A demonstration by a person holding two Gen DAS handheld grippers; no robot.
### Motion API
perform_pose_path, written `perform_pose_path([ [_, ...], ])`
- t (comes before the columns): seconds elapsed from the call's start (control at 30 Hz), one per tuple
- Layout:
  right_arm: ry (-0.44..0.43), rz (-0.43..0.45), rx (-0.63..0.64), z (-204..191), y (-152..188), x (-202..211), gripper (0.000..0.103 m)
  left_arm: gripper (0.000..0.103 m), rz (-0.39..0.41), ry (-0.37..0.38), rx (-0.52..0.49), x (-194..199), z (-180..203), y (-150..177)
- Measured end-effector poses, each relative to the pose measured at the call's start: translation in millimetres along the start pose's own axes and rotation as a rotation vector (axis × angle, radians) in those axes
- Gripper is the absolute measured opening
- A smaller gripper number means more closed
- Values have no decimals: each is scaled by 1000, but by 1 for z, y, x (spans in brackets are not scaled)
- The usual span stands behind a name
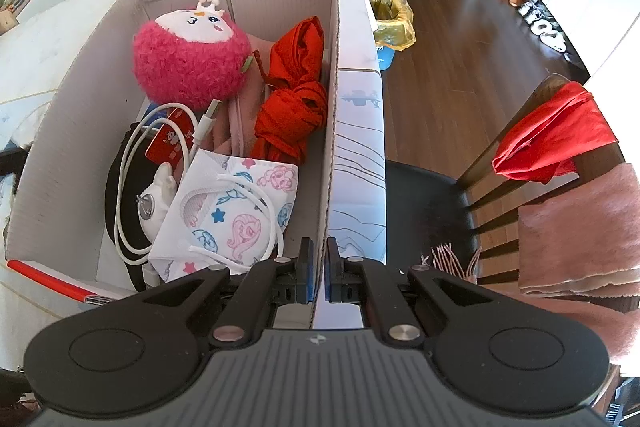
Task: Organize objects
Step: 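Carry the brown hair tie into the shoebox with the left gripper, then lower the hair tie onto the box contents and open the left gripper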
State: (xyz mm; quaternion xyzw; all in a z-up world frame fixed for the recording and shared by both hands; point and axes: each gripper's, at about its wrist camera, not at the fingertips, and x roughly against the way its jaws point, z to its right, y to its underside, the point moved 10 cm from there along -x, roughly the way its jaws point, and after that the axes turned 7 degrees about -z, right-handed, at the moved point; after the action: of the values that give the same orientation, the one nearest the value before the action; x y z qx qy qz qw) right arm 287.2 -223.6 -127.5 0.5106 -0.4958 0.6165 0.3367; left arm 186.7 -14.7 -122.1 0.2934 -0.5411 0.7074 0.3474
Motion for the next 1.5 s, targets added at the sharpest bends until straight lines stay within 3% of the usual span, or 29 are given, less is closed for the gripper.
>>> perform_pose_path([
  [0.3,-1,0,-2,0,0,0,5,4,93,88,-58,46,38,-38],
  [0.5,-14,-2,-13,0,-1,1,5,4,113,153,-125,52,72,-49],
  [0.77,-26,-2,-23,2,-1,1,5,4,61,185,-206,31,104,-42],
  [1.23,-37,3,-28,3,0,1,5,4,-105,272,-337,-20,147,-5],
  [1.5,-38,3,-28,2,-1,1,5,4,-185,212,-358,-57,139,12],
])
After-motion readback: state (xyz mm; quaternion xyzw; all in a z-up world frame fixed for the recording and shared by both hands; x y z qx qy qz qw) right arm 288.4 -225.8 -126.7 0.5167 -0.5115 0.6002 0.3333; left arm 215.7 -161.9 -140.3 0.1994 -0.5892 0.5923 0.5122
